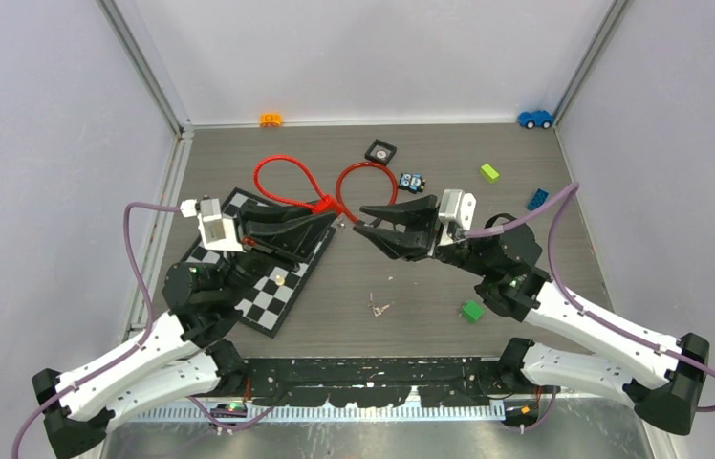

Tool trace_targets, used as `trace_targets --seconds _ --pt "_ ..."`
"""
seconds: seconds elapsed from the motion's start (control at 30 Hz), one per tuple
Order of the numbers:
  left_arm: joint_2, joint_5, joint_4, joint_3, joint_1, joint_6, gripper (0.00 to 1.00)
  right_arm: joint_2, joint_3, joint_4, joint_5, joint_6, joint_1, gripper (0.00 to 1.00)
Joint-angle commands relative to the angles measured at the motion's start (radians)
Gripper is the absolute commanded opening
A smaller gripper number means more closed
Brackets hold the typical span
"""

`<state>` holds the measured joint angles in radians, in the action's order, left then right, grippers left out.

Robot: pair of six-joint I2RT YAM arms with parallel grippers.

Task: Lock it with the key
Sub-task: Lock the lock.

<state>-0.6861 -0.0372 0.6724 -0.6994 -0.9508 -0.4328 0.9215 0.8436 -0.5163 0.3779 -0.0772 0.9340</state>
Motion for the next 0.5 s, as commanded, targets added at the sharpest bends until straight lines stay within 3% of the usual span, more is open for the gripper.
trace_targets --seconds 0.0,0.13,0.47 --pt "-0.011 0.029 0.136 -0.043 0.001 -0.023 0.0 0.03 0.035 -0.24 -0.076 -0.024 0.003 0.39" --pt "-0.024 0.029 0.156 -0.038 0.001 -0.023 0.0 0.054 0.042 -0.296 -0.067 -0.008 0.004 0.4" --pt "-0.038 0.029 0.18 -0.034 0.001 -0.008 0.0 0.054 0.076 -0.242 0.05 0.01 0.023 0.43"
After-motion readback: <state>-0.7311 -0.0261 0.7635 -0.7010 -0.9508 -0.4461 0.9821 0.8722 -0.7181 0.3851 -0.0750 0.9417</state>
